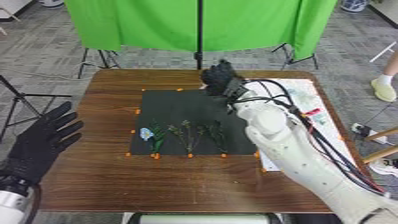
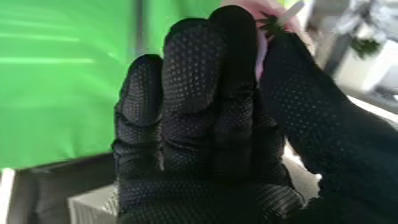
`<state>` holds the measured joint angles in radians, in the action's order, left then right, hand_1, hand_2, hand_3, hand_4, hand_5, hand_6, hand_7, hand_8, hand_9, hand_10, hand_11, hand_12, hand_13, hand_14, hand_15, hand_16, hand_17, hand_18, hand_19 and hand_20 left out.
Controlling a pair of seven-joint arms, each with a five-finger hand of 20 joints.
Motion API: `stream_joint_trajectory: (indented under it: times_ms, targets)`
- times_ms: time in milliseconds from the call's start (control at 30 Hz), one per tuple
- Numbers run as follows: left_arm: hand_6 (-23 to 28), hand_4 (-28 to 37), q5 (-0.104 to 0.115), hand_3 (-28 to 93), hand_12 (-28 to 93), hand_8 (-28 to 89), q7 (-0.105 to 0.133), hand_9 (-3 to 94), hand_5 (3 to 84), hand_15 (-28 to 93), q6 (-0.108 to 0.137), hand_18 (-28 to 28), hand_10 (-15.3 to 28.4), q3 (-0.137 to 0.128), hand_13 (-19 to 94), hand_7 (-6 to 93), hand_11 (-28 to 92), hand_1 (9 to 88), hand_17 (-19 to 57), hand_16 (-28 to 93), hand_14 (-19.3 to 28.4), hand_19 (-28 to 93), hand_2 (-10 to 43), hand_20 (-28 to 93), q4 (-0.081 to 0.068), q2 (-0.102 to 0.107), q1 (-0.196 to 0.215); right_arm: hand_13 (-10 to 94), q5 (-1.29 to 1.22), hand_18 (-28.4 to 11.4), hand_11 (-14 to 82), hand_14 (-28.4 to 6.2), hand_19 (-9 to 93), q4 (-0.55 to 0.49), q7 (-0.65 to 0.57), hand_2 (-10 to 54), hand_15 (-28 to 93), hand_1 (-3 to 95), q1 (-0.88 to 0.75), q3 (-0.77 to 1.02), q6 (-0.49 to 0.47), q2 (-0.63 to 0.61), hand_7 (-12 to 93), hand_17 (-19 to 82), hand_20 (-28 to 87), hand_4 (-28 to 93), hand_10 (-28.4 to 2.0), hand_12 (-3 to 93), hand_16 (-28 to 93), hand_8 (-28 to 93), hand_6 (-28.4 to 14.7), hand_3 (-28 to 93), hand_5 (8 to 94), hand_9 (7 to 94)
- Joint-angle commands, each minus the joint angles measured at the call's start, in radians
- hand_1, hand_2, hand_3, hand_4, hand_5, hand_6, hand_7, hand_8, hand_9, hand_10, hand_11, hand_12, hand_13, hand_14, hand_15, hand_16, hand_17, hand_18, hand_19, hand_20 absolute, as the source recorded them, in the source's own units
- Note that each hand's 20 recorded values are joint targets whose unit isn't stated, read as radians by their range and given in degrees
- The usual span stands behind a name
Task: Arrange flowers
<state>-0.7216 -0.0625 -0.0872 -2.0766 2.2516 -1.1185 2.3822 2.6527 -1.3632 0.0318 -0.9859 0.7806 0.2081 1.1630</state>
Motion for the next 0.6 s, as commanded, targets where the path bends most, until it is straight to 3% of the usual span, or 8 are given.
stream_joint_trajectory:
  times_ms: [33, 167, 233, 300, 367, 433, 500, 600]
  targets:
    - [1.5, -28.2, -0.007, 70, 16, -12, 0.004, 18.6, 23.8, 32, 0.011, 18.2, 9.4, 0.013, 13, 20.5, 21, 25.1, -12.0, 0, 11.8, 40, -0.6, 7, 0.004, -0.014, 0.008, 80, 0.157, -14.6, 13.6, 1.8, 75, 0.053, 0.123, -9.5, 42, 48.5, -0.002, -0.017, -0.070, 0.227, 48, 31, 38, -28, -1.6, 44.0, 42, -15, 3.4, 85, 72.4, 89.3]
    - [1.5, -28.2, -0.010, 70, 16, -12, 0.010, 18.6, 23.8, 32, 0.002, 18.2, 9.3, 0.016, 13, 20.5, 21, 25.1, -12.0, 0, 11.8, 40, -0.6, 7, 0.002, -0.009, 0.000, 80, 0.229, -14.5, 13.5, 2.1, 75, 0.122, 0.167, -9.5, 42, 48.7, -0.002, -0.003, -0.082, 0.292, 48, 31, 38, -28, -1.6, 43.9, 43, -15, 3.6, 85, 72.1, 89.0]
    - [1.5, -28.2, -0.007, 70, 16, -12, 0.011, 18.6, 23.8, 32, 0.002, 18.2, 9.3, 0.012, 13, 20.5, 21, 25.1, -12.0, 0, 11.8, 40, -0.6, 7, 0.003, -0.014, 0.008, 80, 0.230, -14.5, 13.6, 2.1, 75, 0.107, 0.152, -9.5, 42, 48.8, -0.016, -0.009, -0.095, 0.294, 48, 31, 38, -28, -1.6, 43.9, 43, -16, 3.7, 84, 72.0, 88.8]
    - [1.5, -28.2, -0.006, 70, 16, -12, -0.003, 18.5, 23.7, 32, 0.009, 18.2, 9.3, 0.008, 13, 20.5, 21, 25.1, -12.1, 0, 11.8, 40, -0.6, 7, -0.011, -0.016, 0.001, 80, 0.232, -14.5, 13.6, 2.0, 75, 0.108, 0.140, -9.5, 42, 48.8, -0.018, -0.013, -0.097, 0.299, 48, 31, 38, -28, -1.6, 43.9, 43, -16, 3.7, 84, 72.0, 88.7]
    - [1.5, -28.3, -0.004, 70, 16, -12, 0.001, 18.5, 23.7, 32, 0.036, 18.2, 9.3, -0.004, 13, 20.5, 21, 25.1, -12.1, 0, 11.8, 40, -0.5, 7, -0.012, -0.019, 0.028, 80, 0.224, -14.4, 13.7, 2.0, 75, 0.094, 0.136, -9.5, 42, 48.8, -0.023, -0.022, -0.090, 0.294, 48, 31, 38, -28, -1.6, 43.8, 43, -16, 3.7, 84, 71.9, 88.7]
    - [1.5, -28.2, 0.000, 70, 16, -12, 0.003, 18.5, 23.7, 32, 0.037, 18.2, 9.3, -0.022, 13, 20.5, 21, 25.1, -12.1, 0, 11.7, 40, -0.6, 7, -0.014, -0.029, 0.047, 80, 0.233, -14.3, 13.7, 2.0, 75, 0.089, 0.130, -9.5, 42, 48.8, -0.023, -0.030, -0.079, 0.294, 48, 31, 38, -28, -1.6, 43.7, 43, -16, 3.7, 84, 71.8, 88.6]
    - [1.5, -28.2, 0.005, 69, 16, -12, 0.009, 18.5, 23.7, 32, 0.051, 18.2, 9.3, -0.024, 13, 20.5, 21, 25.1, -12.0, 0, 11.8, 40, -0.6, 7, -0.019, -0.022, 0.051, 79, 0.232, -14.4, 13.8, 2.0, 75, 0.092, 0.109, -9.5, 42, 48.8, -0.019, -0.043, -0.066, 0.290, 48, 31, 38, -28, -1.6, 43.8, 43, -16, 3.7, 84, 71.8, 88.6]
    - [1.5, -28.2, 0.003, 70, 16, -12, -0.002, 18.5, 23.7, 32, 0.034, 18.2, 9.3, -0.021, 13, 20.5, 21, 25.0, -12.0, 0, 11.8, 40, -0.8, 7, -0.029, -0.007, 0.020, 79, 0.258, -14.4, 13.9, 2.0, 75, 0.125, 0.080, -9.5, 42, 49.1, -0.018, -0.042, -0.058, 0.309, 49, 30, 39, -28, -1.6, 43.7, 43, -16, 3.6, 84, 71.7, 88.5]
